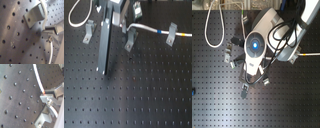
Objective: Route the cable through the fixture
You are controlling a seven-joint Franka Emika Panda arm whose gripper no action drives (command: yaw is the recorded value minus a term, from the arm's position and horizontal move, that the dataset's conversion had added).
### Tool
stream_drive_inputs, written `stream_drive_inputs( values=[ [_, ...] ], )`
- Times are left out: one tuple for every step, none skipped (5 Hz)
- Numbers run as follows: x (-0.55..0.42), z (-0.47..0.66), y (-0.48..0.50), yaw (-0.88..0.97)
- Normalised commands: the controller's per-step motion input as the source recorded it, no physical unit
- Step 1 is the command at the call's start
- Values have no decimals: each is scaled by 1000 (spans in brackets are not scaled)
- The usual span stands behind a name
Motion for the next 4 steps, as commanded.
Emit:
stream_drive_inputs(
  values=[
    [-118,60,114,209],
    [79,-49,180,174],
    [63,-196,93,111],
    [132,-338,54,0]
  ],
)
